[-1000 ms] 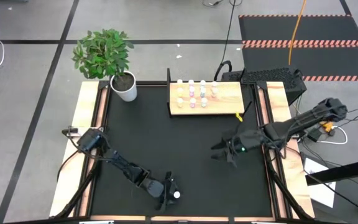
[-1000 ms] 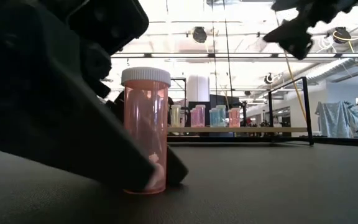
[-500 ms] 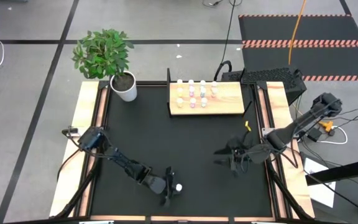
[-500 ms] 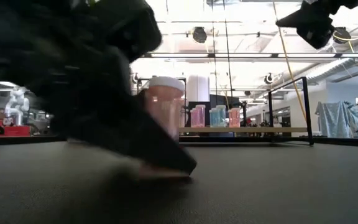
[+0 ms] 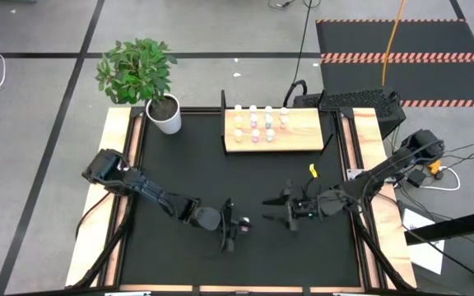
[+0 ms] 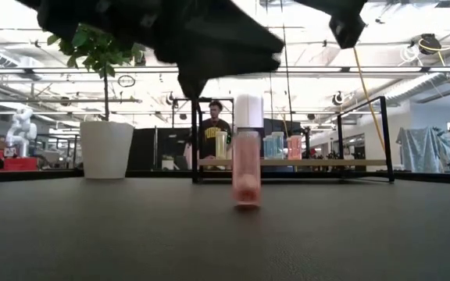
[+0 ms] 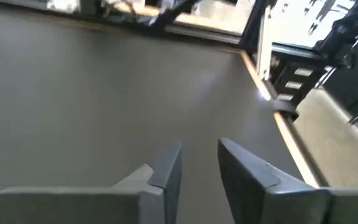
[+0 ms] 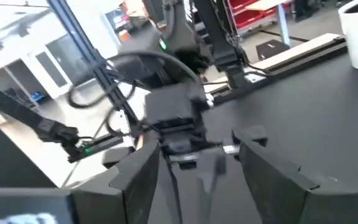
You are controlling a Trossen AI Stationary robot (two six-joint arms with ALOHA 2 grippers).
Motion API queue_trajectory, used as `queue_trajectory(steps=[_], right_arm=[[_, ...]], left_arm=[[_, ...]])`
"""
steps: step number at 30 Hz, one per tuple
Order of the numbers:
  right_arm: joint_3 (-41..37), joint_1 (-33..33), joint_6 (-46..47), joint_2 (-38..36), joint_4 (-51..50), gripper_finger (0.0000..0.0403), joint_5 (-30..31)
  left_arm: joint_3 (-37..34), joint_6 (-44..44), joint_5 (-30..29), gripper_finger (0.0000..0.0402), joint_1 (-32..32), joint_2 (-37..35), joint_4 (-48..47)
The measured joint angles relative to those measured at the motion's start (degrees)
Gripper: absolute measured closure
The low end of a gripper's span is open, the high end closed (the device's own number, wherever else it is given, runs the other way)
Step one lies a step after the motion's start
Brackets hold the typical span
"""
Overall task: Pick and place medicine bottles onto shelf by color
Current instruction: Put the orange pill bottle on the shelf aligned with the other orange pill bottles
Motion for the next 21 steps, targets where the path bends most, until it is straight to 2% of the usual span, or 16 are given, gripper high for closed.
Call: queue_trajectory(steps=[6,10,15,21], right_arm=[[-0.02,-0.57,0.00,0.49,-3.53,0.0172,-0.05],[-0.02,-0.28,3.85,0.50,-8.54,0.0172,-0.02],[-0.04,-1.33,15.59,0.50,-20.05,0.0172,0.63],[-0.09,-5.22,30.84,0.50,-30.52,0.0172,1.51]], left_arm=[[0.01,2.37,0.28,0.0332,1.41,-4.09,-5.15],[0.03,-4.19,0.22,0.0327,1.80,-6.59,-9.97],[0.03,-25.49,-3.64,0.0270,2.52,-7.03,-18.53],[0.07,-45.14,-3.49,0.0166,3.06,-1.36,-17.92]])
